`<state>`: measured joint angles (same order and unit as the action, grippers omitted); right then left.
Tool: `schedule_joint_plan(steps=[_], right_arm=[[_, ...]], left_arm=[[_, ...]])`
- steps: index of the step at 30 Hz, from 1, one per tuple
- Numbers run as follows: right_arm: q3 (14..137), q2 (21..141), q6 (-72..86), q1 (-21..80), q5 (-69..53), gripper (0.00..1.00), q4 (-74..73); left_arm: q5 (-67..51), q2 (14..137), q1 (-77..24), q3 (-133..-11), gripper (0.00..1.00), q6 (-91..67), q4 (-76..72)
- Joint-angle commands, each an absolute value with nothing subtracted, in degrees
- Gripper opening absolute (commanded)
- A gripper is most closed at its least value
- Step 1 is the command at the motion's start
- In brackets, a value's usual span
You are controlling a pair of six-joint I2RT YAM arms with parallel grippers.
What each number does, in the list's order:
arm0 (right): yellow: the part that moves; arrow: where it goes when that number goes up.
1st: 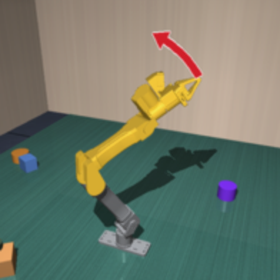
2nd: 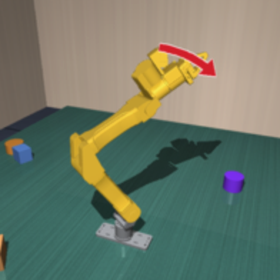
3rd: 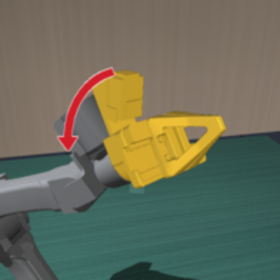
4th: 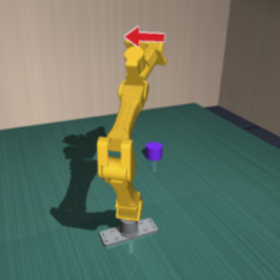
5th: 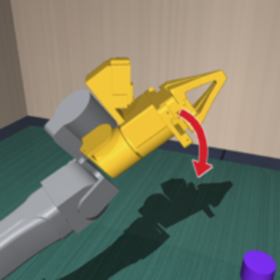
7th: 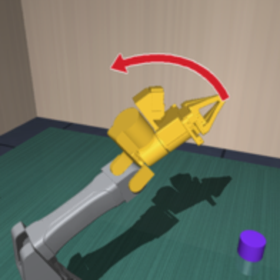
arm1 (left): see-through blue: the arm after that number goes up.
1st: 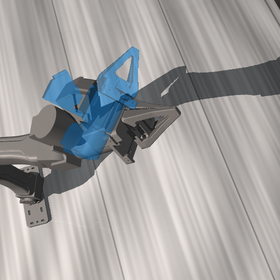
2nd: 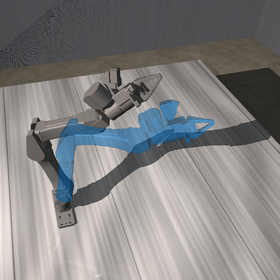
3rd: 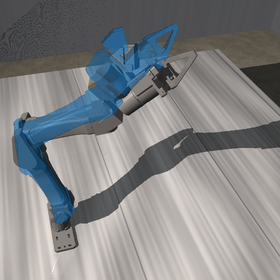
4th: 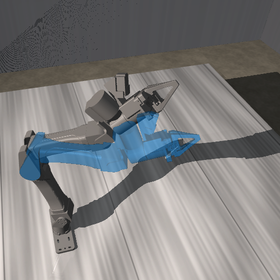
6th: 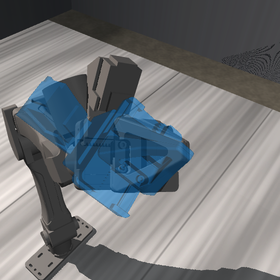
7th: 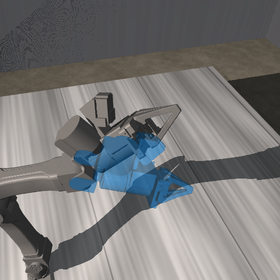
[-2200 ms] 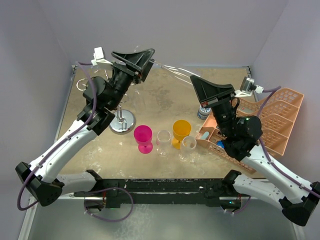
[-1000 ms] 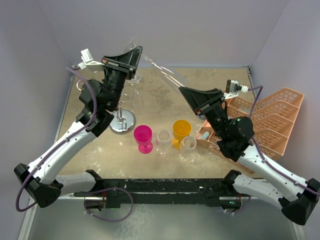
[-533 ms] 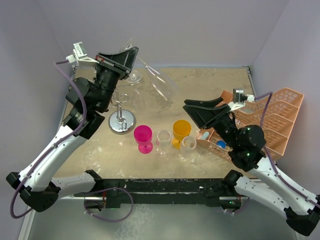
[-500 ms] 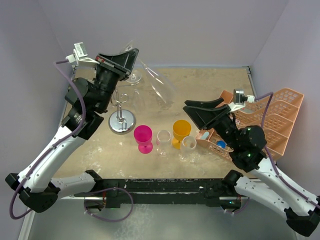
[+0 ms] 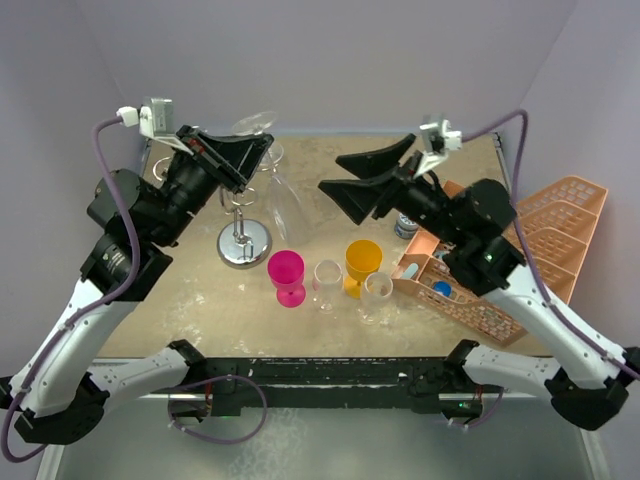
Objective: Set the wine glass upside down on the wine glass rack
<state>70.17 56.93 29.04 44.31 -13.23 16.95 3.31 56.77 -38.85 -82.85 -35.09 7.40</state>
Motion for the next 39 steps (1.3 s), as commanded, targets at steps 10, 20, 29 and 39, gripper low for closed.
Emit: schedule_joint_plan(steps=[10, 20, 29, 39], right_arm=[[73.46, 67.01, 26.96, 46.70, -28.74, 0.68, 28.40], [76.68, 73.01, 27.51, 49.07, -28.39, 0.61, 33.08], [77.10, 75.38, 29.00, 50.36, -26.95, 0.48, 33.15], [75.23, 75.50, 31.44, 50.70, -26.72, 0.17, 34.24]], left_arm=[[-4.09, 52.31, -38.67, -83.44, 0.00, -24.27, 11.55], [-7.00, 51.91, -38.67, -82.04, 0.00, -24.24, 11.43], [-10.77, 51.39, -38.67, -80.89, 0.00, -24.99, 10.39], [-16.38, 50.53, -38.67, -79.38, 0.00, -26.98, 8.18]])
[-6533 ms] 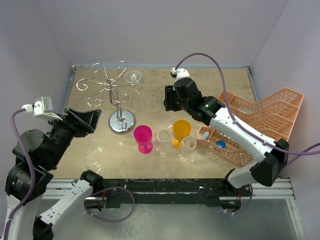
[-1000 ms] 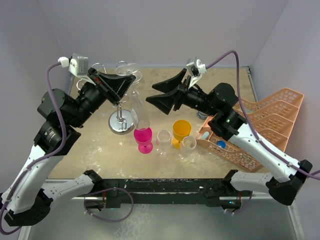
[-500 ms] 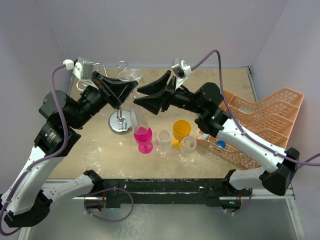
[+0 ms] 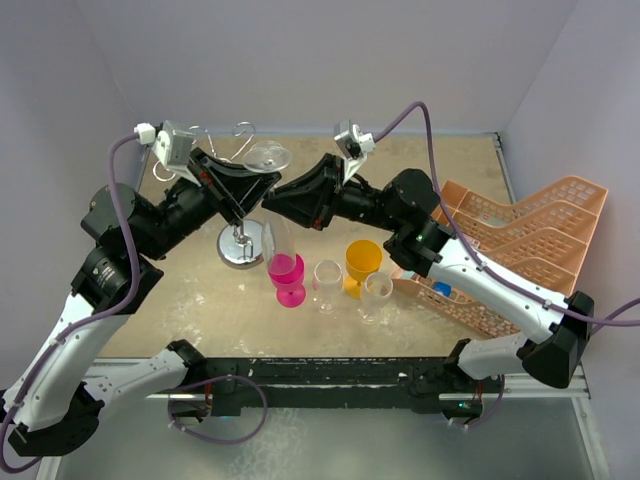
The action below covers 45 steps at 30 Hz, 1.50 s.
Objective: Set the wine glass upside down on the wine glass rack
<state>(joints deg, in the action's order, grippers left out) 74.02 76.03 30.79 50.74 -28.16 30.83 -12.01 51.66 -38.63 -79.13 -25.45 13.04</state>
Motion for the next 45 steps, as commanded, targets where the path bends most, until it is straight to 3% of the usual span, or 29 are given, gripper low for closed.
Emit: schedule_joint_plan(steps=[1, 4, 9, 11, 15, 18, 24, 45], right_arm=[[75.23, 75.50, 31.37, 50.83, -26.76, 0.13, 34.34], [75.15, 75.43, 31.20, 51.10, -26.77, 0.00, 34.78], [73.72, 74.28, 30.41, 51.62, -25.00, 0.00, 37.08], [72.63, 73.16, 30.12, 51.66, -23.26, 0.00, 38.51], [69.81, 70.37, 28.69, 51.68, -16.71, 0.00, 38.58], [66.46, 67.78, 27.30, 51.68, -10.04, 0.00, 38.06], [62.67, 66.10, 23.47, 51.68, -1.87, 0.00, 37.99], [61.04, 80.48, 12.42, 51.66, -0.85, 0.00, 50.84]], left_arm=[[-16.46, 50.39, -38.63, -79.37, 0.00, -27.06, 8.28], [-15.91, 50.15, -38.67, -79.06, 0.00, -27.28, 8.27], [-15.25, 49.90, -38.67, -78.85, 0.03, -27.59, 8.59], [-13.67, 49.67, -38.63, -78.84, 0.12, -27.41, 9.93], [-5.21, 48.31, -38.67, -78.72, 0.46, -26.19, 15.03], [-1.21, 46.65, -38.67, -78.00, 0.59, -25.46, 18.34], [3.49, 43.72, -38.67, -78.78, 0.62, -25.21, 23.26], [23.56, 33.95, -38.67, -81.66, 0.63, -28.21, 34.44]])
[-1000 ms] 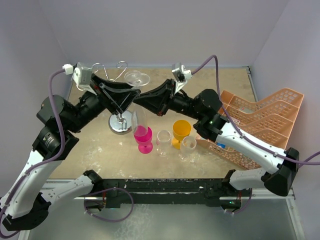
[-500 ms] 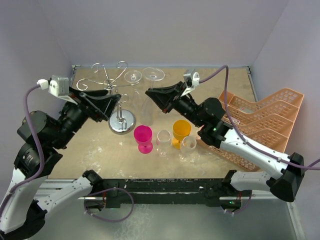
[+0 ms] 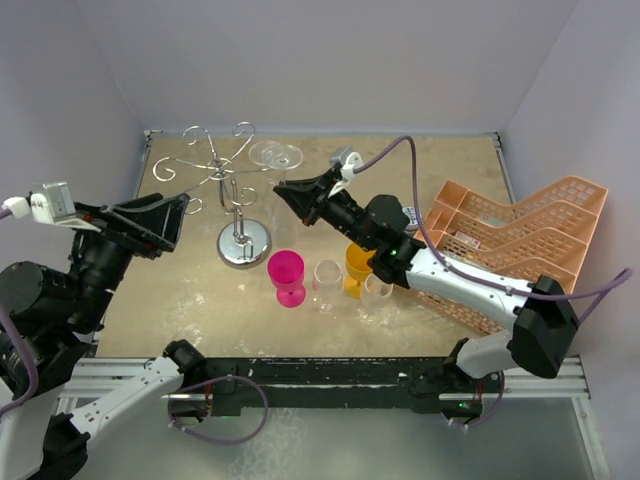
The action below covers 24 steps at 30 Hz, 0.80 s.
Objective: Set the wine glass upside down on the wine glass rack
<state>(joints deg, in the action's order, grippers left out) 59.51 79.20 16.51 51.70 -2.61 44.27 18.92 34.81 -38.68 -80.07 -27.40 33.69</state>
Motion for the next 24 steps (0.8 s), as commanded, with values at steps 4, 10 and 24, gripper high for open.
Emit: schedule_joint_plan(steps=[4, 10, 24], right_arm=[[62.39, 82.51, 10.47, 51.68, -2.07, 0.00, 52.44], [62.83, 87.14, 11.32, 51.68, -5.24, 0.00, 55.73], [65.46, 93.38, 12.93, 51.68, -6.97, 0.00, 61.61]], left_arm=[[25.05, 33.21, -38.67, -81.16, 0.63, -28.46, 35.19], [25.72, 33.32, -38.67, -80.67, 0.63, -28.62, 35.59], [23.99, 34.01, -38.67, -81.43, 0.64, -29.33, 33.39]])
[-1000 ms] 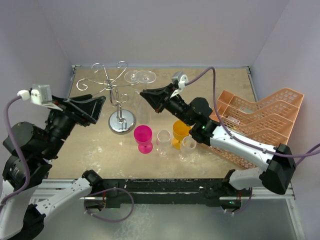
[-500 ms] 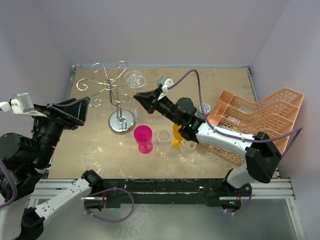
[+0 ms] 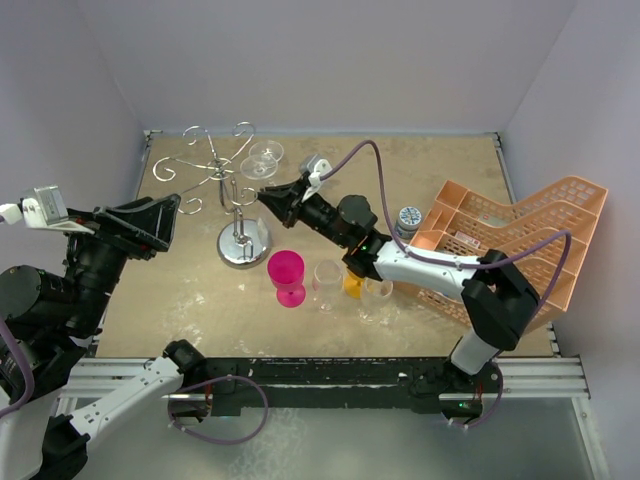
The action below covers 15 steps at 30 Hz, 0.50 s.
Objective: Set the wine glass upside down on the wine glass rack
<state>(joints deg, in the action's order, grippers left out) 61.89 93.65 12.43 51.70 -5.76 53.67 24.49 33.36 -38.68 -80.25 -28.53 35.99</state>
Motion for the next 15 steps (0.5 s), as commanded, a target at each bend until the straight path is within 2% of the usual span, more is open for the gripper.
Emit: schedule_joint_plan(steps=[1, 15], right_arm=[[65.64, 93.77, 13.01, 51.68, -7.17, 0.00, 61.95], [67.50, 98.01, 15.13, 52.33, -10.91, 0.00, 63.93]], left_arm=[[24.10, 34.07, -38.63, -81.27, 0.64, -29.35, 33.39], [25.11, 33.87, -38.66, -80.42, 0.65, -29.71, 33.05]])
